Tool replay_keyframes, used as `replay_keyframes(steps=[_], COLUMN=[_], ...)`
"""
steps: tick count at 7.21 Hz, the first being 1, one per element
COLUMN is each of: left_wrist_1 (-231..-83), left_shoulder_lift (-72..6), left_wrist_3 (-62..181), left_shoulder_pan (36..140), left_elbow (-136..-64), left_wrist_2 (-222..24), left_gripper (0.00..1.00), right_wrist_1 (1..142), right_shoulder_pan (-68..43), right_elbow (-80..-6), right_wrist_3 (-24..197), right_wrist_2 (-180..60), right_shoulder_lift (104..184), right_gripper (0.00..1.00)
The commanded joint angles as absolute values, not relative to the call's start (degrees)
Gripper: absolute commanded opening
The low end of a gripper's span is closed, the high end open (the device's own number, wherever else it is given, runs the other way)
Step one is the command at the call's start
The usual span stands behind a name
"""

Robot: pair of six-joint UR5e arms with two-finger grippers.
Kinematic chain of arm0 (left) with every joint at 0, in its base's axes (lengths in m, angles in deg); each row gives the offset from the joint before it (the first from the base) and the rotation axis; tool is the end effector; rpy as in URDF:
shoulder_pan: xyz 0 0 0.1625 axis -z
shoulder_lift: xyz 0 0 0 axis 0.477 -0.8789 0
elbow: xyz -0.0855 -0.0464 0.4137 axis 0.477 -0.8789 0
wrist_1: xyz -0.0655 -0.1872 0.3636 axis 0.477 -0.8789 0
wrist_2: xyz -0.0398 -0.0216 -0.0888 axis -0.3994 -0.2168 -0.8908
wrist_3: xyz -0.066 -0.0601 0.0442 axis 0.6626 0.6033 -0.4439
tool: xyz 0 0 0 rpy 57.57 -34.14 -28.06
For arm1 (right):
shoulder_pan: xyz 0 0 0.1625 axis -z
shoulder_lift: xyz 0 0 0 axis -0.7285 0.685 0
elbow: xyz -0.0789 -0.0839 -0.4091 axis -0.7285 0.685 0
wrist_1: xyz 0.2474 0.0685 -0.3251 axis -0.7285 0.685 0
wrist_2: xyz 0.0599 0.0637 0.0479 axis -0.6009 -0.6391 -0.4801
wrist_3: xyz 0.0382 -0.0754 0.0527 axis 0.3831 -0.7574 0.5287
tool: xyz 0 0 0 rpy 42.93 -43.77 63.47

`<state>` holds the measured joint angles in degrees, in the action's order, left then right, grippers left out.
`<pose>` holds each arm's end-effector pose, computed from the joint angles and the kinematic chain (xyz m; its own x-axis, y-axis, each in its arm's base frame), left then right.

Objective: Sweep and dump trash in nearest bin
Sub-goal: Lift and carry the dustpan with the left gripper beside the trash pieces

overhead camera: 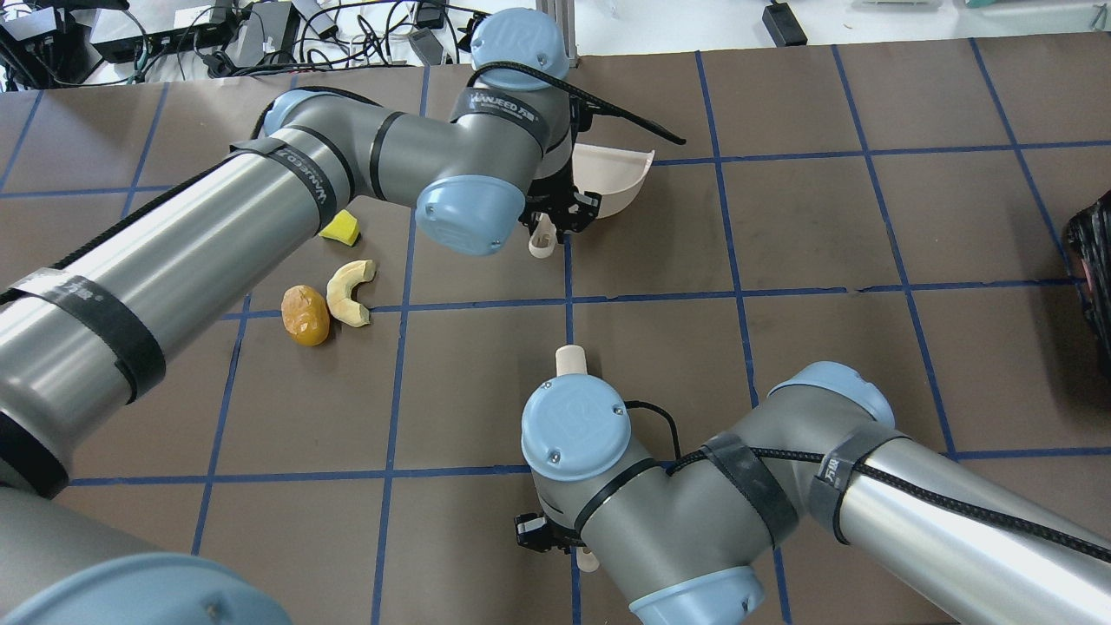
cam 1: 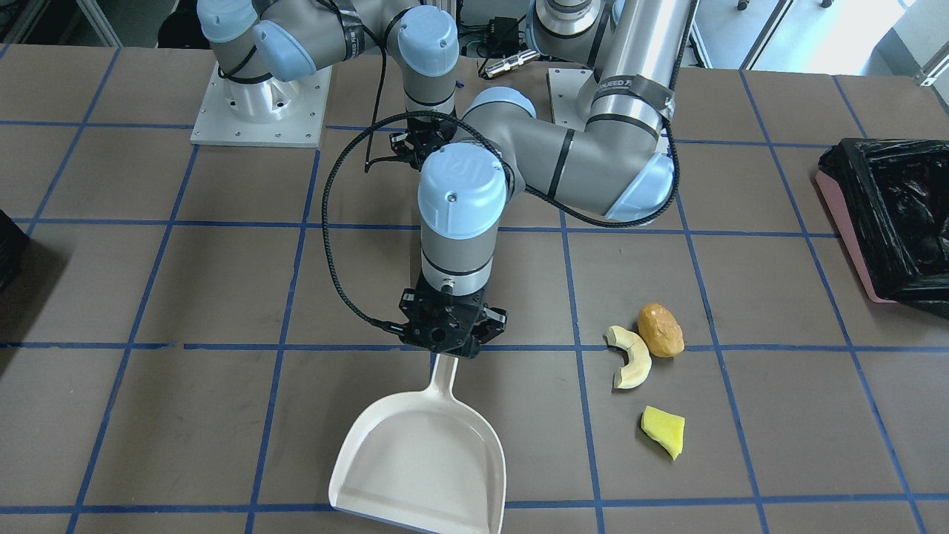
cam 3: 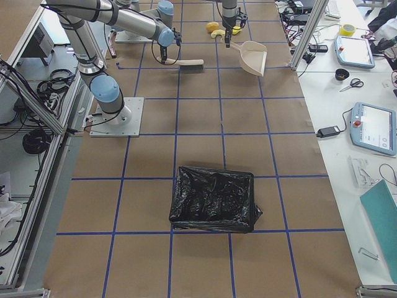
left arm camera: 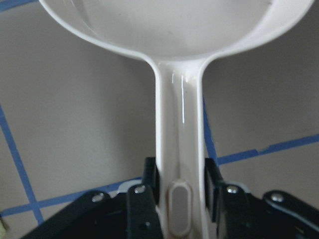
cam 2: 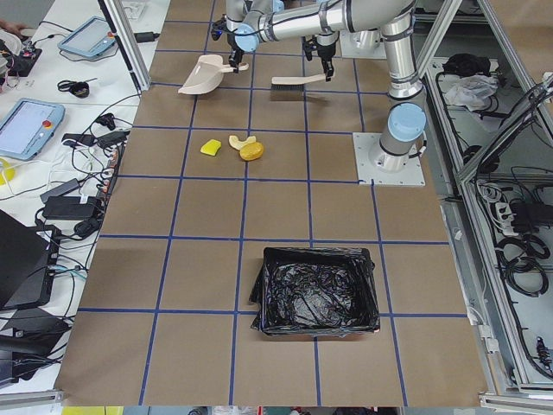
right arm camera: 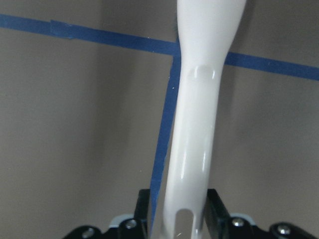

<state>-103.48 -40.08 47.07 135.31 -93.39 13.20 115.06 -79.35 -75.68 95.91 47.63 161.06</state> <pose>-0.3190 -0.5998 0.3095 -0.9673 0.2535 -0.0107 0.2532 0.9617 -0.1054 0.3596 -0.2510 0.2295 -0.9859 -0.1664 -0.0191 -0.1672 0.9713 0.1691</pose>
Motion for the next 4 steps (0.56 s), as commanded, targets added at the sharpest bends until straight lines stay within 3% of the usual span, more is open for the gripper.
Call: replay_keyframes(steps=[1,4], left_wrist_1=[-103.29,-109.07], left_shoulder_lift=[-39.08,-34.25], left_wrist_3=[40.82,14.08], left_shoulder_pan=[131.61,118.19], left_elbow=[-92.27,-92.18], left_wrist_2=[13.07,13.42], left_gripper=[0.0,0.0], right_wrist_1=[114.65,114.29], right_shoulder_pan=[-79.18,-78.14], right_elbow=[-75.68,-73.93], right_wrist_3=[95.96,96.39], right_wrist_2=[47.75,48.45], right_shoulder_lift=[161.38,162.16], right_gripper=[0.0,0.0])
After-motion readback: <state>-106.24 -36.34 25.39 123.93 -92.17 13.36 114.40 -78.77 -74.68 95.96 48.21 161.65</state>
